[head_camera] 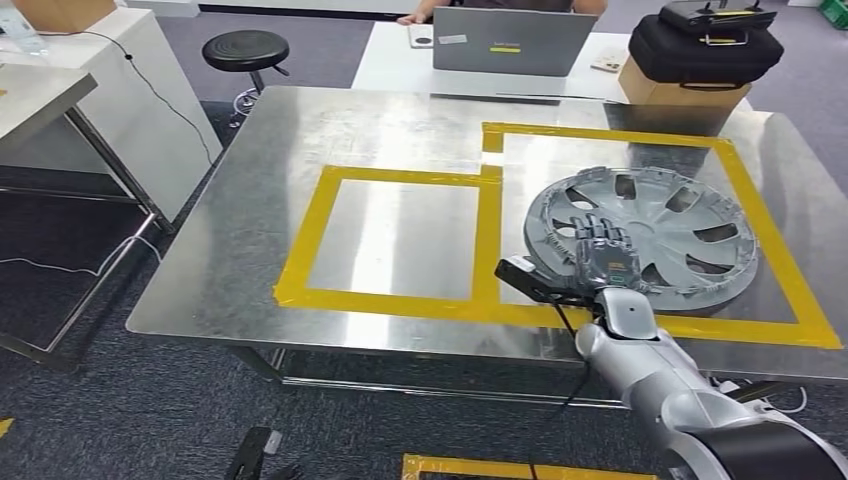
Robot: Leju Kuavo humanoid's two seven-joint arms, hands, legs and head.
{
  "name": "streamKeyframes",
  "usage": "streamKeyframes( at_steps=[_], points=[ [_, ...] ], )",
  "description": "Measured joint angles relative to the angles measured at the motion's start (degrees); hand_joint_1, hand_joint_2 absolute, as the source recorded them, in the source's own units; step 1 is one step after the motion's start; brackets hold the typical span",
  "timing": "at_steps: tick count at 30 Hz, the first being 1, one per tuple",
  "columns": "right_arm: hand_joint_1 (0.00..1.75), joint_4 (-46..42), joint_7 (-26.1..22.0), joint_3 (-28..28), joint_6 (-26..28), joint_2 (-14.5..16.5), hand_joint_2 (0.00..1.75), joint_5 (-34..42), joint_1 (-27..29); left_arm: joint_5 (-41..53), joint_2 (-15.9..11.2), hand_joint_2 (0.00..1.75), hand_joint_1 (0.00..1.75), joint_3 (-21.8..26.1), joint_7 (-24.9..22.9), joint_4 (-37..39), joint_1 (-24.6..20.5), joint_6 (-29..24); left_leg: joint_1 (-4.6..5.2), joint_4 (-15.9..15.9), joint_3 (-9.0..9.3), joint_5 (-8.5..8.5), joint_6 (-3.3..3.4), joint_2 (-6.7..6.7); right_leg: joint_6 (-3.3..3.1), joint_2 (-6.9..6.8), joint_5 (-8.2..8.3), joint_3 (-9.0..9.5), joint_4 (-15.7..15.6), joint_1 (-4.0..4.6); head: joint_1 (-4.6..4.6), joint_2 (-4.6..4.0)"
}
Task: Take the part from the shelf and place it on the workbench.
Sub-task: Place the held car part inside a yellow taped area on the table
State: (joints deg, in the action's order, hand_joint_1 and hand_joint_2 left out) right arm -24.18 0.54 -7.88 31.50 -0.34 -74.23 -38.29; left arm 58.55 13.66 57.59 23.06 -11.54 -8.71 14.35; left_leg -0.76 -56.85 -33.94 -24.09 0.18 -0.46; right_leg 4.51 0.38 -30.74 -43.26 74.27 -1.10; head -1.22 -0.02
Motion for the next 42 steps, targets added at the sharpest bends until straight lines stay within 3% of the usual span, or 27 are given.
streamKeyframes(
  at_steps=[1,2,4,5,7,10,12,14,15,16,17,20,22,25,27,29,30,31,32,34,36,40,42],
  points=[
    [0.0,-0.56,0.44,0.27,1.45,-0.01,0.0,-0.47,0.19,-0.05,-0.03,1.75,0.0,0.0,0.0,0.0,0.06,-0.07,0.03,-0.03,0.03,-0.03,0.0,-0.06,-0.01,0.0,0.59,-0.25,0.27,0.0,-0.02,0.0],
    [0.0,-1.37,1.38,0.45,2.9,-0.07,0.0,-1.53,0.29,-0.11,-0.05,1.75,0.0,0.0,0.01,0.0,0.1,-0.11,0.03,-0.05,0.1,-0.08,-0.07,-0.12,-0.05,-0.01,2.15,0.6,-1.73,-0.02,-0.01,0.0],
    [0.0,-3.17,3.54,0.51,5.3,-0.26,0.0,-4.07,0.12,-0.19,-0.08,1.75,0.0,0.0,0.03,0.0,0.1,-0.16,0.12,-0.14,0.31,-0.34,-0.47,-0.21,-0.11,-0.02,5.87,4.46,-9.52,-0.04,-0.06,0.0],
    [0.0,-3.95,4.25,0.51,6.05,-0.35,0.0,-4.91,-0.05,-0.21,-0.1,1.75,0.0,0.0,0.05,0.0,0.08,-0.17,0.22,-0.24,0.36,-0.48,-0.78,-0.23,-0.29,0.03,6.85,6.19,-12.78,-0.03,-0.03,0.0],
    [0.0,-4.89,4.8,0.51,6.64,-0.4,0.0,-5.51,-0.22,-0.21,-0.17,1.75,0.0,0.0,0.08,0.0,0.07,-0.19,0.4,-0.26,0.31,-0.53,-1.39,-0.26,-0.84,0.17,6.97,7.56,-15.37,0.13,0.09,0.0],
    [0.0,-6.11,4.81,0.53,6.9,-0.51,0.0,-5.37,0.09,-0.23,-0.22,1.75,0.0,-0.01,0.1,0.0,0.08,-0.24,0.22,-0.75,-0.01,-1.11,-2.23,-0.17,-1.99,0.2,7.01,7.51,-15.53,0.12,0.25,0.0],
    [0.0,-8.59,3.68,0.76,7.38,-0.58,0.0,-4.73,0.72,-0.34,-0.23,1.75,0.0,-0.02,0.14,0.0,0.06,-0.25,0.19,-5.04,-2.06,-3.71,-2.71,-0.05,-2.58,0.17,7.04,7.61,-15.65,-0.04,0.39,0.0],
    [0.0,-13.01,1.34,1.4,7.69,-0.39,0.0,-3.2,2.01,-0.48,-0.25,1.75,0.0,-0.02,0.2,0.0,0.08,-0.26,0.19,-12.8,-6.04,-7.04,-2.95,-0.01,-2.88,0.11,6.96,7.63,-15.64,0.0,0.55,0.0],
    [0.0,-15.42,-0.01,1.73,7.74,-0.21,0.0,-1.91,2.78,-0.55,-0.25,1.75,0.0,-0.02,0.24,0.0,0.11,-0.28,0.2,-15.69,-7.65,-7.76,-2.97,-0.01,-2.93,0.08,6.91,7.66,-15.64,0.03,0.56,0.0],
    [0.0,-17.98,-1.39,1.97,7.74,0.03,0.0,-0.01,3.6,-0.66,-0.26,1.75,0.0,-0.02,0.28,0.0,0.14,-0.31,0.21,-16.7,-8.4,-7.42,-2.93,-0.01,-2.95,0.06,6.87,7.71,-15.63,0.05,0.56,0.0],
    [0.0,-20.95,-3.2,2.06,7.68,0.37,0.0,2.86,4.53,-0.79,-0.26,1.75,0.0,-0.02,0.35,0.0,0.17,-0.34,0.21,-15.45,-8.02,-6.01,-2.83,0.0,-2.93,0.05,6.83,7.79,-15.63,0.05,0.55,0.0],
    [0.0,-33.56,-10.68,1.32,5.35,1.77,0.0,18.45,8.05,-1.38,-0.31,1.75,0.0,-0.01,0.84,0.0,0.17,-0.47,0.27,-4.47,-2.96,-0.39,-2.31,0.12,-2.51,0.14,6.56,7.91,-15.48,0.21,0.6,0.0],
    [0.0,-41.88,-14.5,-0.01,2.46,2.25,0.0,27.67,10.34,-1.73,-0.37,1.75,0.0,0.0,1.16,0.0,0.24,-0.48,0.37,-0.59,-1.15,0.38,-1.9,0.12,-1.98,0.17,6.43,7.87,-15.48,0.41,0.55,0.0],
    [0.0,-51.53,-16.72,-1.91,0.83,2.3,0.0,32.2,13.47,-2.1,-0.51,1.75,0.0,0.01,1.38,0.0,0.6,-0.44,0.36,-0.09,-0.98,0.39,-0.98,-0.06,-1.08,0.03,6.03,7.81,-15.54,0.24,0.43,0.0],
    [0.0,-57.38,-19.23,-2.79,0.81,2.31,0.0,36.11,15.32,-2.45,-0.56,1.75,0.0,0.03,1.61,0.0,0.74,-0.45,0.2,0.18,-0.85,0.55,-0.34,-0.13,-0.77,0.02,3.5,6.19,-11.9,0.21,0.15,0.0],
    [0.0,-63.54,-22.42,-3.79,1.35,2.31,0.0,39.54,17.95,-2.9,-0.62,1.75,0.0,0.08,1.93,0.0,0.97,-0.55,0.28,0.16,-0.81,0.44,0.01,-0.18,-0.68,0.04,-0.43,2.81,-4.13,0.28,-0.11,0.0],
    [0.0,-66.77,-23.8,-4.44,1.95,2.3,0.0,40.03,19.61,-3.19,-0.66,1.75,0.0,0.13,2.13,0.0,1.18,-0.67,0.31,0.15,-0.75,0.36,0.09,-0.2,-0.64,0.04,-1.62,1.32,-0.83,0.31,-0.14,0.0],
    [0.0,-69.98,-24.96,-5.12,2.78,2.3,0.0,39.82,21.36,-3.54,-0.7,1.75,0.0,0.2,2.38,0.0,1.43,-0.81,0.32,0.13,-0.64,0.26,0.12,-0.23,-0.6,0.03,-1.75,0.66,0.7,0.33,-0.15,0.0],
    [0.0,-73.41,-26.05,-5.88,3.88,2.29,0.0,39.25,23.17,-4.0,-0.74,1.75,0.0,0.32,2.7,0.0,1.69,-0.96,0.31,0.12,-0.46,0.15,0.07,-0.28,-0.59,0.01,-0.72,1.14,-0.15,0.34,-0.16,0.0],
    [0.0,-79.33,-28.21,-7.31,6.13,2.38,0.0,37.67,26.96,-4.95,-0.76,1.75,0.0,0.73,3.47,0.0,2.2,-1.11,0.26,0.11,0.11,-0.21,-0.28,-0.45,-0.69,-0.08,3.08,4.96,-7.48,0.31,-0.19,0.0],
    [0.0,-84.71,-32.09,-8.44,7.38,3.11,0.0,36.41,31.31,-5.81,-0.79,1.75,0.0,1.42,4.18,0.0,2.59,-1.25,0.39,0.0,0.52,-0.6,-0.88,-0.6,-1.04,-0.05,5.09,8.63,-14.15,0.41,-0.19,0.0],
    [0.0,-92.49,-39.41,-10.65,7.5,5.59,0.0,35.91,39.54,-6.97,-0.8,1.75,0.0,2.74,4.75,0.0,3.17,-1.73,0.36,-0.01,0.71,-0.98,-2.05,-0.55,-2.43,0.17,5.03,9.53,-15.57,0.62,-0.14,0.0],
    [0.0,-95.28,-40.25,-12.44,7.5,6.37,0.0,35.79,42.35,-7.45,-0.76,1.75,0.0,3.34,4.84,0.0,3.21,-1.97,0.28,-2.91,-0.48,-3.16,-2.67,-0.33,-3.17,0.08,5.1,9.65,-15.74,0.44,0.07,0.0]
  ],
)
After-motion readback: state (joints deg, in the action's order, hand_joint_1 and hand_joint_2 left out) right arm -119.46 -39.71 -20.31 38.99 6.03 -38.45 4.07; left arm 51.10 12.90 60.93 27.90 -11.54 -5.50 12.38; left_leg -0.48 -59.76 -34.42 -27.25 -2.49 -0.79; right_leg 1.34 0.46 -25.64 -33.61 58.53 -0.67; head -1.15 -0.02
